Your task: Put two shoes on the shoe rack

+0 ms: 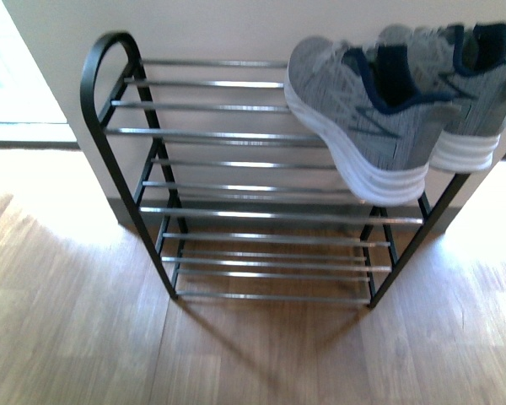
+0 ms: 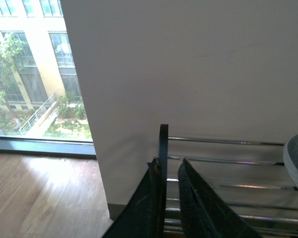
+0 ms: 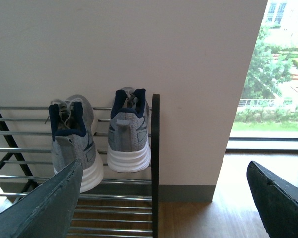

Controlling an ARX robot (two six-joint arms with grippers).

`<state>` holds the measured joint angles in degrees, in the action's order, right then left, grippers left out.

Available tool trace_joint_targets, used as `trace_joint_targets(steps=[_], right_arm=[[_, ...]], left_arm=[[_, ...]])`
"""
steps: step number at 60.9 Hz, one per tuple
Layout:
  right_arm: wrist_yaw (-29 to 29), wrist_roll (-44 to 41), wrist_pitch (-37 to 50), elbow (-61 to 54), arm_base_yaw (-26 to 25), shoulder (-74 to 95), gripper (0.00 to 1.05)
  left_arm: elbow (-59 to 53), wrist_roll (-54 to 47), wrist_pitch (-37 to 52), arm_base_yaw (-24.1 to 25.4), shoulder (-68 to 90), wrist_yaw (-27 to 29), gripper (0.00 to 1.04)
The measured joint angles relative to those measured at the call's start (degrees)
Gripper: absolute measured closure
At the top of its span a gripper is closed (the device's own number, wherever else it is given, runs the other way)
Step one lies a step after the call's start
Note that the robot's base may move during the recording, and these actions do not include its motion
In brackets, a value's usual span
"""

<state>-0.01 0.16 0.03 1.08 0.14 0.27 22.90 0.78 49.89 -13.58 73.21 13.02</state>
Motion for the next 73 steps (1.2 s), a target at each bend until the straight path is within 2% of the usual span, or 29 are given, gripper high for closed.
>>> trace_joint_targets(steps=[2, 19, 39, 44, 49, 56, 73], right_arm=[[0.0, 0.0, 0.0, 0.0, 0.0, 0.0, 0.09], [-0.02, 0.0, 0.0, 0.0, 0.0, 0.0, 0.09], [0.0, 0.0, 0.0, 0.0, 0.0, 0.0, 0.09], [-0.02, 0.0, 0.0, 0.02, 0.0, 0.0, 0.09], [0.0, 0.0, 0.0, 0.0, 0.0, 0.0, 0.09], [-0.02, 0.0, 0.0, 0.0, 0.0, 0.0, 0.09], [0.0, 0.0, 0.0, 0.0, 0.0, 0.0, 0.09]], left_arm=[[-1.4, 0.13, 0.09, 0.74, -1.18, -0.5, 1.04], [-10.23, -0.15, -0.31, 4.92, -10.71, -4.74, 1.04], [-16.81, -0.15, -5.79, 8.55, -22.51, -8.2, 1.04], [-17.88, -0.22, -7.69, 11.69, -25.53, -12.31, 1.04], [-18.91, -0.22, -9.46, 13.22, -28.2, -12.46, 1.04], [-21.4, -0.22, -8.0, 13.31, -29.59, -12.9, 1.04], [-22.08, -0.24, -18.34, 13.33, -40.94, -12.98, 1.04]])
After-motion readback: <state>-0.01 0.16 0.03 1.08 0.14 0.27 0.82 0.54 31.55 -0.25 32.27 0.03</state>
